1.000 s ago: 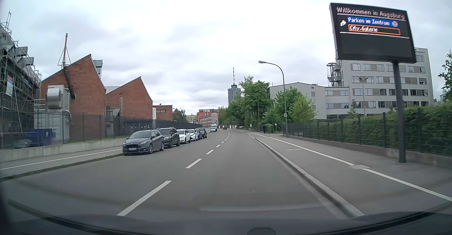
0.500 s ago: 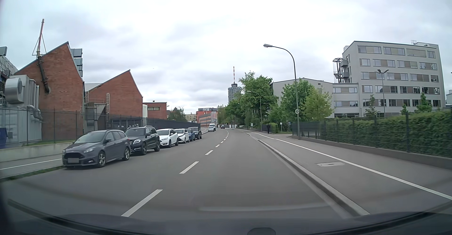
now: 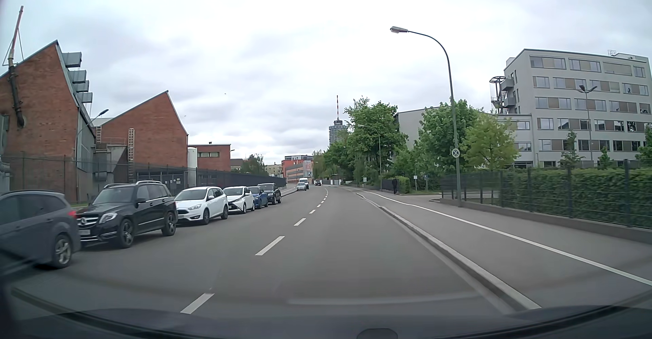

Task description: Follow the waypoints while adhering to traffic rules and regulations

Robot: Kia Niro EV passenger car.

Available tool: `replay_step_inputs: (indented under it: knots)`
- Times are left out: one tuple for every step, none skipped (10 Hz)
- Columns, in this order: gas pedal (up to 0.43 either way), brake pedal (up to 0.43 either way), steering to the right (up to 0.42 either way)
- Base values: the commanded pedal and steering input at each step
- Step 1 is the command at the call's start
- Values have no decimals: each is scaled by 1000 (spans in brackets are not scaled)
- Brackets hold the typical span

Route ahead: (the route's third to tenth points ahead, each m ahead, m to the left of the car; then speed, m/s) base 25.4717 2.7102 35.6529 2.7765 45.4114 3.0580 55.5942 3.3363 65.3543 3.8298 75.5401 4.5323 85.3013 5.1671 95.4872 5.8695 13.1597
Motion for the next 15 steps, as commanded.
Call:
replay_step_inputs:
  knots:
    - [118, 0, -2]
    - [118, 0, -2]
    - [118, 0, -2]
    - [118, 0, -2]
    - [118, 0, -2]
    - [130, 0, -2]
    - [130, 0, -3]
    - [150, 0, -3]
    - [150, 0, -3]
    - [157, 0, -3]
    - [157, 0, -4]
    - [157, 0, -3]
    - [157, 0, -4]
    - [157, 0, -4]
    - [157, 0, -4]
